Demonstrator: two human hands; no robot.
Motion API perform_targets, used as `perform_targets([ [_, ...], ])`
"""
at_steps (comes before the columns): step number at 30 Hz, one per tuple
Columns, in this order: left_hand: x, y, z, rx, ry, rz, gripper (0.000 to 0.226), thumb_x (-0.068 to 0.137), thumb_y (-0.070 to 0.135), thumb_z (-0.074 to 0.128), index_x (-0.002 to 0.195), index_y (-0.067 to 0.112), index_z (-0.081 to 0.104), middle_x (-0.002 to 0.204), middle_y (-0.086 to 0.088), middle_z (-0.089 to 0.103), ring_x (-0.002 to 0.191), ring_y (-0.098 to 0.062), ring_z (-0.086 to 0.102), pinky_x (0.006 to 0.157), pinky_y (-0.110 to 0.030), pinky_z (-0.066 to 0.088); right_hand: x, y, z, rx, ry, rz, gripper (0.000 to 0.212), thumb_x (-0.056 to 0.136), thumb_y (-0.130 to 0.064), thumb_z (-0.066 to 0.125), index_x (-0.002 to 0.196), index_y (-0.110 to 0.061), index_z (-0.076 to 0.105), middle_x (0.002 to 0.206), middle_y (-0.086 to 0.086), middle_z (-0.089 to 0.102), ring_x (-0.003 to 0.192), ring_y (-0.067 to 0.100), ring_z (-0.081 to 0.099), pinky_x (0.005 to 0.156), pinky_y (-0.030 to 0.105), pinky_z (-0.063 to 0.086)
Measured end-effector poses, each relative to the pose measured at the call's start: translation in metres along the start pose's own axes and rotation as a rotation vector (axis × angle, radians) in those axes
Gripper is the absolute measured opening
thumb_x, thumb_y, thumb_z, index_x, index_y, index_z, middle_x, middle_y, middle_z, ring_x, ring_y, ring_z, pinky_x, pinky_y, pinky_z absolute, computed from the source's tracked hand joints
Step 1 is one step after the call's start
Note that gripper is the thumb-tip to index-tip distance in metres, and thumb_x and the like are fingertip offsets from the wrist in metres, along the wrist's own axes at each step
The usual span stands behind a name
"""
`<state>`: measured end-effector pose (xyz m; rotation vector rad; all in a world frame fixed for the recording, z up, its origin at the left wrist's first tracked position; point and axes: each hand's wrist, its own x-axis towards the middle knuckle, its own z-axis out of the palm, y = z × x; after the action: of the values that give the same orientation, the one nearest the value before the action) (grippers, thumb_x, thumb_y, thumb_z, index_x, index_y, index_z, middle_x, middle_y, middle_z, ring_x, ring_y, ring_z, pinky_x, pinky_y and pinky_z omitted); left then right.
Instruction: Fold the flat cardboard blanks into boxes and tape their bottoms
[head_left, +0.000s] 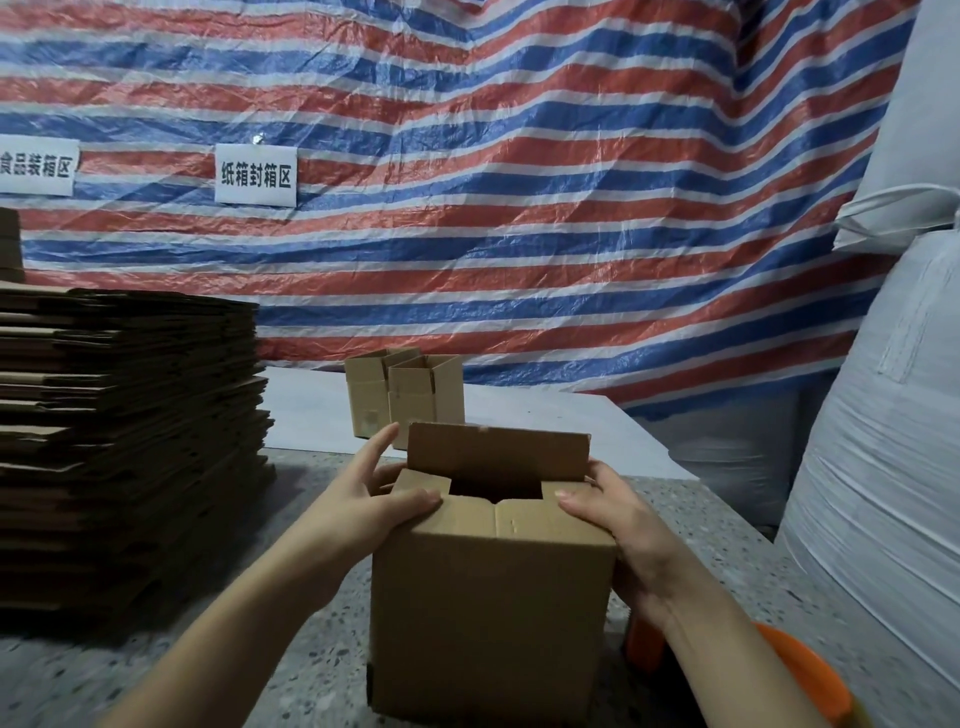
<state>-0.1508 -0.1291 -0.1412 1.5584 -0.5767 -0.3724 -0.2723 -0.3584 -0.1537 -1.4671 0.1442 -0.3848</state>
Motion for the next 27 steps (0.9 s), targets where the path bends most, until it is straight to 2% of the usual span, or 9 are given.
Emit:
perform_targets([
  [5,0.011,0.015,-0.011,0.264,-0.090,0.025,0.112,0.065,0.031,0.084,0.153,0.045,0.017,0.159,0.000,0.030,0.132,-0.020,0.044,0.100,-0.035,0.045,-0.002,-0.005,0.002,-0.037,-0.010,0.039,0.062,0.070,-0.026,0.077,0.128,-0.027,0.056,0.117,0.016,0.069,0.097,0.028,0.074,0.073,0.033,0.059],
  [7,0.018,0.031,-0.013,0.471,-0.142,0.069,0.111,0.069,0.030,0.086,0.153,0.048,0.016,0.161,0.003,0.024,0.133,-0.016,0.038,0.105,-0.034,0.038,-0.002,-0.005,0.001,-0.044,-0.011,0.047,0.062,0.070,-0.027,0.077,0.128,-0.027,0.056,0.118,0.017,0.068,0.097,0.027,0.073,0.073,0.033,0.059],
  [11,0.024,0.059,-0.008,0.854,-0.252,0.192,0.071,0.082,0.027,0.077,0.136,0.052,0.040,0.137,0.016,0.047,0.106,-0.001,0.048,0.083,-0.014,0.035,-0.005,-0.007,0.002,-0.042,-0.006,0.060,0.063,0.071,-0.029,0.079,0.129,-0.026,0.055,0.122,0.017,0.066,0.104,0.029,0.071,0.080,0.036,0.060],
  [13,0.020,0.063,-0.008,0.977,-0.248,0.275,0.052,0.083,0.030,0.074,0.125,0.051,0.052,0.123,0.021,0.054,0.107,-0.001,0.051,0.075,-0.012,0.033,-0.006,-0.006,0.001,-0.027,0.000,0.053,0.061,0.074,-0.029,0.085,0.128,-0.024,0.057,0.122,0.016,0.066,0.107,0.030,0.070,0.087,0.039,0.059],
  [16,0.007,0.059,-0.006,1.125,-0.232,0.380,0.031,0.092,0.034,0.063,0.121,0.044,0.064,0.120,0.026,0.058,0.107,0.002,0.053,0.079,-0.009,0.036,-0.008,-0.007,0.000,-0.047,0.014,0.059,0.057,0.073,-0.038,0.080,0.122,-0.018,0.060,0.115,0.016,0.065,0.095,0.028,0.067,0.071,0.033,0.057],
  [18,-0.004,0.050,-0.001,1.173,-0.230,0.405,0.027,0.098,0.040,0.052,0.121,0.041,0.067,0.119,0.021,0.065,0.103,0.001,0.058,0.085,-0.014,0.047,-0.009,-0.006,-0.001,-0.074,0.025,0.074,0.063,0.069,-0.048,0.077,0.122,-0.018,0.058,0.118,0.020,0.063,0.096,0.029,0.062,0.070,0.035,0.053],
  [21,-0.017,0.039,0.009,1.174,-0.177,0.394,0.041,0.101,0.052,0.036,0.122,0.034,0.066,0.125,0.017,0.065,0.109,-0.003,0.059,0.099,-0.027,0.049,-0.009,-0.005,-0.001,-0.084,0.034,0.074,0.066,0.067,-0.052,0.077,0.120,-0.018,0.059,0.121,0.022,0.062,0.096,0.029,0.061,0.074,0.037,0.051],
  [24,-0.019,0.032,0.026,1.234,-0.079,0.394,0.051,0.100,0.058,0.026,0.110,0.029,0.066,0.106,0.010,0.067,0.094,-0.007,0.060,0.088,-0.030,0.051,-0.007,-0.006,0.000,-0.118,0.043,0.084,0.052,0.074,-0.042,0.076,0.118,-0.020,0.060,0.116,0.019,0.060,0.093,0.027,0.060,0.067,0.033,0.050],
  [27,-0.020,0.027,0.044,1.260,-0.020,0.407,0.039,0.101,0.056,0.026,0.100,0.028,0.052,0.098,0.008,0.058,0.086,-0.007,0.051,0.078,-0.028,0.042,-0.004,-0.006,0.002,-0.167,0.055,0.093,0.032,0.090,-0.029,0.071,0.117,-0.020,0.058,0.113,0.018,0.058,0.091,0.026,0.060,0.063,0.030,0.050],
])
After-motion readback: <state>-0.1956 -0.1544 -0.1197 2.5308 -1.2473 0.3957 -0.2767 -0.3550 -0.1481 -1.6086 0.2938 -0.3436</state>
